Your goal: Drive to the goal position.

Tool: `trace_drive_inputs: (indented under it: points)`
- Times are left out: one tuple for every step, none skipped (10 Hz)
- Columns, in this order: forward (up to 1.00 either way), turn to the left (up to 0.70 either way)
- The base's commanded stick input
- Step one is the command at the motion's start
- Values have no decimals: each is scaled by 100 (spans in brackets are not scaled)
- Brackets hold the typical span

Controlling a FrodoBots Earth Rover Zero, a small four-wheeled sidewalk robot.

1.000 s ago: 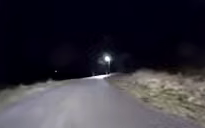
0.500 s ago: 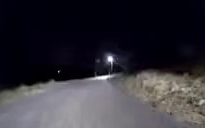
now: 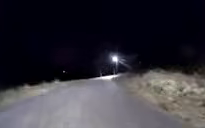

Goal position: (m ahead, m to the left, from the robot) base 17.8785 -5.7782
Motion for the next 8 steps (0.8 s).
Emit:
trace_drive_inputs:
  points:
    - [100, 13]
    - [100, 12]
    - [100, 11]
    - [100, 10]
    - [100, 9]
    - [100, 8]
    - [100, 7]
    - [100, 6]
